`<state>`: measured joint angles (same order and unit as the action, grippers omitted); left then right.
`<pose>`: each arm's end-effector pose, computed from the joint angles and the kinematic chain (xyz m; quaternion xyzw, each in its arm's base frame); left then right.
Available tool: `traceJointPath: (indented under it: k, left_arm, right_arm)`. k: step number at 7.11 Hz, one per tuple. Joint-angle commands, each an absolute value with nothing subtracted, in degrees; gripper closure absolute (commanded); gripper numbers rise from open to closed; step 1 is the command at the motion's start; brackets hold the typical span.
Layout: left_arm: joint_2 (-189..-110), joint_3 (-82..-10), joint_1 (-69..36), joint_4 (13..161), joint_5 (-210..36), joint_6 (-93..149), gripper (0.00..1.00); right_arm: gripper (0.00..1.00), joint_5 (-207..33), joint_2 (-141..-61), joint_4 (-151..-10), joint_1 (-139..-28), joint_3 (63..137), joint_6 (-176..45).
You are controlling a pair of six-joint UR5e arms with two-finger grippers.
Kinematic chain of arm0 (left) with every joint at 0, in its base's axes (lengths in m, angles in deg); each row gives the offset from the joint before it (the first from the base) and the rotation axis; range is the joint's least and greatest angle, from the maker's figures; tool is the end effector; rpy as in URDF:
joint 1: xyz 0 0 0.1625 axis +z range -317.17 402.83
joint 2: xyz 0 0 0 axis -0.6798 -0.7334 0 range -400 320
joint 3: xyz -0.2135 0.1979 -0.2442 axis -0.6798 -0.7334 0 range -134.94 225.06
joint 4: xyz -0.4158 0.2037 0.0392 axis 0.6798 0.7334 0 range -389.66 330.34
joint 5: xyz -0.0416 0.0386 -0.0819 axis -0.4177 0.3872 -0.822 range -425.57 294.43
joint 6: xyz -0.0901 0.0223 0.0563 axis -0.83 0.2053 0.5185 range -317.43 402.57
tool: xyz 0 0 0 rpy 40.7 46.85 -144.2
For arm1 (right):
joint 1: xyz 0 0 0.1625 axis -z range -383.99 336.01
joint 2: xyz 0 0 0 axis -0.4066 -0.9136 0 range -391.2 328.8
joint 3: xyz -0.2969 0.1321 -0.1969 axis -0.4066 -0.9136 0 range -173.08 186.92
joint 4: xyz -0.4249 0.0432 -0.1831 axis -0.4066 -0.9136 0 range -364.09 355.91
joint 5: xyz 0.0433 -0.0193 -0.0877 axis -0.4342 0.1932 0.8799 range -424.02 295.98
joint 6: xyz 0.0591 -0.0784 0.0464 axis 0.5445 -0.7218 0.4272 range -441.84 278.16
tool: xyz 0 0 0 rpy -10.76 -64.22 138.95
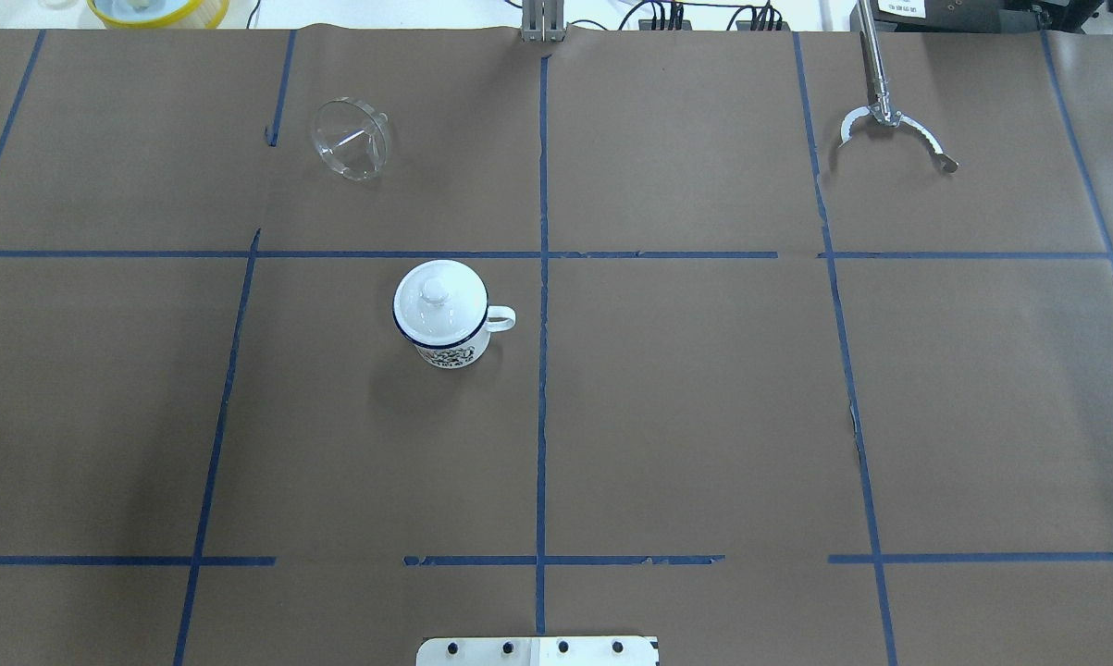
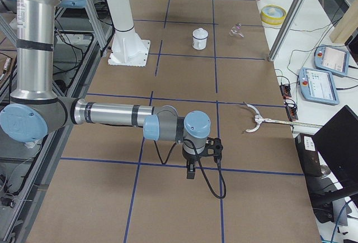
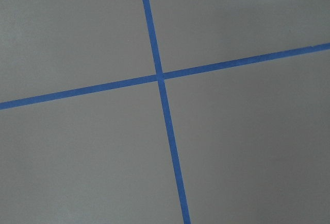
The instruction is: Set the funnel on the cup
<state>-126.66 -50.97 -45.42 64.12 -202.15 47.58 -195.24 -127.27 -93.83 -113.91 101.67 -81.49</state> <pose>-0.0382 -0.5314 0.5839 0.0630 0.3932 0.0764 0.9141 0.0611 -0.5032 0.6340 -0.0099 -0.3519 0.0054 0.9360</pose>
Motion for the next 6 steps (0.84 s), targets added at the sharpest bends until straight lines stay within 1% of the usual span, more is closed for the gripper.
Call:
traceJointPath:
  k: [1, 4, 6]
  left_arm:
    - [-127.5, -50.6, -45.4, 64.0, -202.2, 47.6, 0.0]
    - [-128.2, -50.9, -45.3, 64.0, -201.4, 47.5, 0.0]
    - [-131.0, -50.9, -45.3, 64.0, -201.4, 47.6, 0.0]
  right_arm:
    - [0.0, -195.2, -127.3, -93.8, -113.9, 101.7, -81.5]
    - [0.0, -195.2, -127.3, -93.8, -113.9, 101.7, -81.5]
    - [0.0, -195.2, -127.3, -93.8, -113.9, 101.7, -81.5]
